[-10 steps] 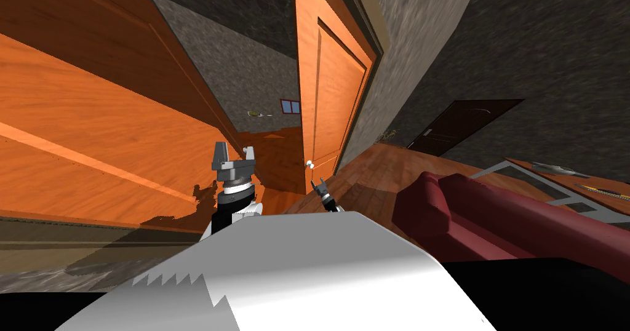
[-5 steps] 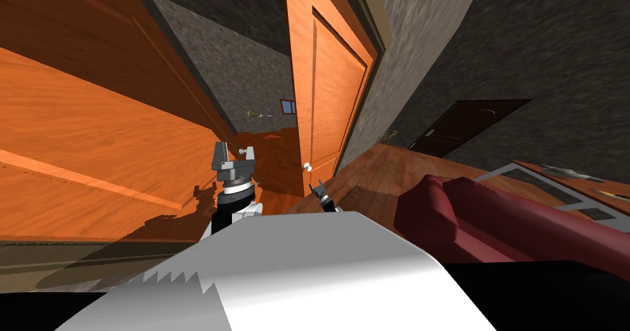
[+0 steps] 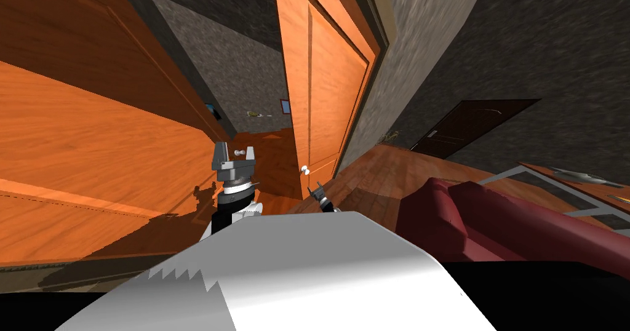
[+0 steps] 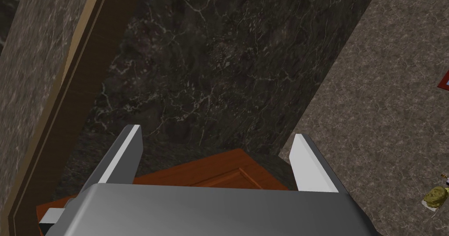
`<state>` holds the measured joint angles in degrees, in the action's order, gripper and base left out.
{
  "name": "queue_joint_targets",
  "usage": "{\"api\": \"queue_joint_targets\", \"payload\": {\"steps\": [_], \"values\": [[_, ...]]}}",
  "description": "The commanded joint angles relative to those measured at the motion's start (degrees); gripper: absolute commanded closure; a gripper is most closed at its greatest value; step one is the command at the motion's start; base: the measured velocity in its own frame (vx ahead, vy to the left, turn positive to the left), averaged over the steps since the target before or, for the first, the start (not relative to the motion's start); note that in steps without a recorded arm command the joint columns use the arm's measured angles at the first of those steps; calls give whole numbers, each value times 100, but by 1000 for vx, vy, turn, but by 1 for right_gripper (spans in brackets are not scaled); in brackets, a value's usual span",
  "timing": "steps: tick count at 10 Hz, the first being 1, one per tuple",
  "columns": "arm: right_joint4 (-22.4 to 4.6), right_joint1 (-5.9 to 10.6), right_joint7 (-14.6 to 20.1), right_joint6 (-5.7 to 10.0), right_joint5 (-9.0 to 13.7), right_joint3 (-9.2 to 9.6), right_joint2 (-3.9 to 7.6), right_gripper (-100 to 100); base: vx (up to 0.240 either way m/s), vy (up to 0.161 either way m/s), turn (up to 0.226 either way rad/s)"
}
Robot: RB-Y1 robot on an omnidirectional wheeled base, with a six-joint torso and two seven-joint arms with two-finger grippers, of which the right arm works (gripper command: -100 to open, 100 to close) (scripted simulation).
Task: Push the door open
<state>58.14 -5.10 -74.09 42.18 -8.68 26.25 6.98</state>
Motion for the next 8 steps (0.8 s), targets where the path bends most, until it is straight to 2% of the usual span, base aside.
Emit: {"api": "queue_joint_targets", "payload": {"steps": [1,4,5,8], "values": [[-173,70,-184,45,-1,65,1,-100,91,-60,15],[-406,152,-444,102,-6,164,2,-100,91,-51,10],[-355,130,-373,94,-5,140,5,-100,33,-24,6],[-423,149,-418,116,5,110,-31,-100,154,71,21]]}}
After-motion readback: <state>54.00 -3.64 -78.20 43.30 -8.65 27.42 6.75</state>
